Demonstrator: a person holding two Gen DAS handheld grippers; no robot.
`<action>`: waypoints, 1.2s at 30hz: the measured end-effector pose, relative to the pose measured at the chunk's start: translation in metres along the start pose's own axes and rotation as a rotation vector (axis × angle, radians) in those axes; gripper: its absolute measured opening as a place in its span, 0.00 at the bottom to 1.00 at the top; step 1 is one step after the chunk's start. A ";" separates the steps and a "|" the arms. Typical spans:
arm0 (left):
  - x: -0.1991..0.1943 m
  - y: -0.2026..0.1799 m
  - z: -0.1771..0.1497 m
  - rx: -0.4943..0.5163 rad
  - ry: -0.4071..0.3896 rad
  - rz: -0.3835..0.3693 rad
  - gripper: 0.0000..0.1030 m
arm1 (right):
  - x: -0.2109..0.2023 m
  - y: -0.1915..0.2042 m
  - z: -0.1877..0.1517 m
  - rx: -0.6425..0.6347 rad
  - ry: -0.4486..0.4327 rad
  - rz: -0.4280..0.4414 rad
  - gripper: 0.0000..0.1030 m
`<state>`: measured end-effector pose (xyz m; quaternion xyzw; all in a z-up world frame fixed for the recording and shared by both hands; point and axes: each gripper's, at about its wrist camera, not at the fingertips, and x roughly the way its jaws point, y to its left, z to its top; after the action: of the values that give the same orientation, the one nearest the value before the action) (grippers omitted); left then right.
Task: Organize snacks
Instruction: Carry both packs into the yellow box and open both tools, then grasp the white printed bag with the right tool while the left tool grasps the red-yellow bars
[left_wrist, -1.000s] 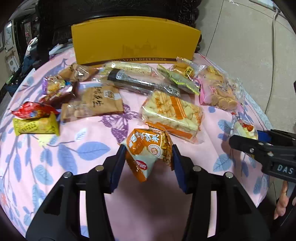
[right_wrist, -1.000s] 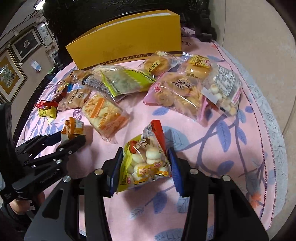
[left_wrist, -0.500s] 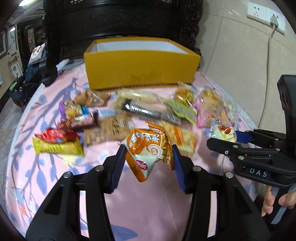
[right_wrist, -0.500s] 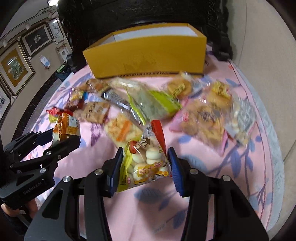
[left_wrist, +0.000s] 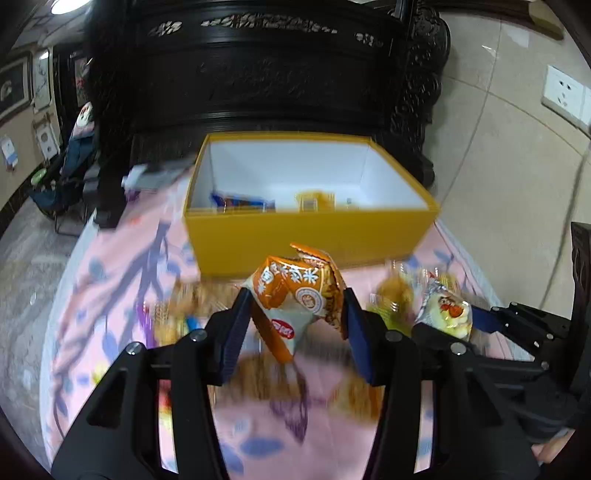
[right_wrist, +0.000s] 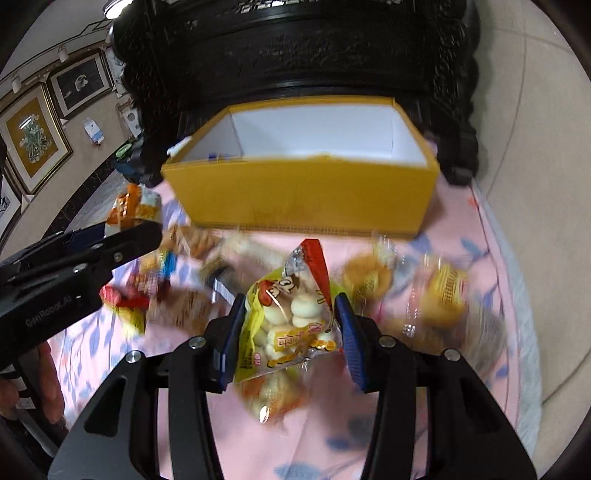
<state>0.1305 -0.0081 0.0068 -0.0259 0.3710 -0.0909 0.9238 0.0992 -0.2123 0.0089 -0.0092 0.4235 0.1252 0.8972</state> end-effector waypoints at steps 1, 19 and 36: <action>0.004 0.000 0.012 -0.004 -0.007 0.003 0.49 | 0.002 -0.002 0.011 0.005 -0.010 -0.006 0.47; 0.110 0.033 0.120 -0.080 0.019 0.068 0.52 | 0.085 -0.040 0.142 0.113 -0.016 -0.045 0.48; 0.032 0.056 0.048 -0.079 -0.008 0.074 0.92 | 0.030 -0.103 0.044 0.098 0.109 -0.168 0.84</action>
<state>0.1942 0.0400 0.0134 -0.0488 0.3713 -0.0418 0.9263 0.1747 -0.2997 0.0046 -0.0074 0.4749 0.0278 0.8796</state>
